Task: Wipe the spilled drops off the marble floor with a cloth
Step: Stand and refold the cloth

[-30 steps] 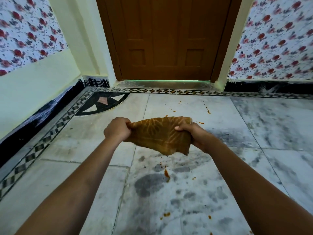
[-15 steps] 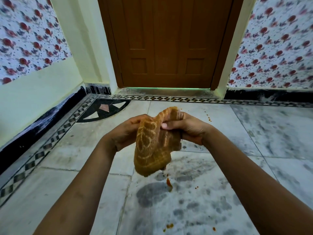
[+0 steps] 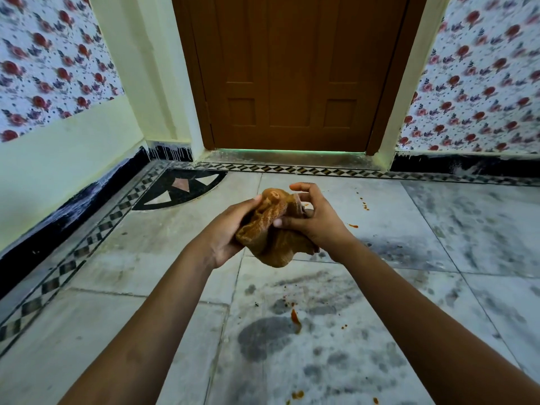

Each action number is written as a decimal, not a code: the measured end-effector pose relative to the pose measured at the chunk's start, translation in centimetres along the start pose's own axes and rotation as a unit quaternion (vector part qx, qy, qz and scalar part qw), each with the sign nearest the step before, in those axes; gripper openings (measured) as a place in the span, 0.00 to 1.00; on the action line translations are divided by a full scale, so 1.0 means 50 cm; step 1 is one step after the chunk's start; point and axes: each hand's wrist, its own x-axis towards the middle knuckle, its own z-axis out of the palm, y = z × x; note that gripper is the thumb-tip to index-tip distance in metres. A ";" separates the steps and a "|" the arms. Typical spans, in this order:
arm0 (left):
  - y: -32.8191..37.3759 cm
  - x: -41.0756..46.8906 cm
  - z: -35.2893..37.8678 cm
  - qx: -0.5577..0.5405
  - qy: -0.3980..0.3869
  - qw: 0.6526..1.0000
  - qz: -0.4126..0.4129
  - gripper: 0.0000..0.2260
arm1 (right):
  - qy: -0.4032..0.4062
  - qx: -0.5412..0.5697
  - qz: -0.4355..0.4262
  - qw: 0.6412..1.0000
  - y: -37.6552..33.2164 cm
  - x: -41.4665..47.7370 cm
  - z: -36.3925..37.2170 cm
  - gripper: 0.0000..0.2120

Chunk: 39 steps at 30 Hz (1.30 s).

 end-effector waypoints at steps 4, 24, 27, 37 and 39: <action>-0.001 -0.016 -0.019 0.071 -0.131 0.989 -0.014 0.19 | -0.009 -0.034 0.033 0.999 0.019 -0.002 -0.005 0.29; -0.130 0.025 0.050 -0.125 0.111 0.980 -0.113 0.17 | -0.019 0.070 0.134 0.988 0.054 -0.038 0.030 0.14; -0.163 0.035 0.034 -0.147 0.124 0.973 -0.128 0.15 | -0.090 0.126 0.198 0.968 0.069 -0.036 0.045 0.14; -0.205 0.096 -0.024 -0.141 0.260 0.942 -0.159 0.05 | 0.145 0.036 0.280 0.948 0.274 -0.083 -0.037 0.06; -0.214 0.115 -0.041 -0.137 0.277 0.940 -0.145 0.07 | 0.103 -0.089 0.284 0.949 0.300 -0.078 -0.060 0.05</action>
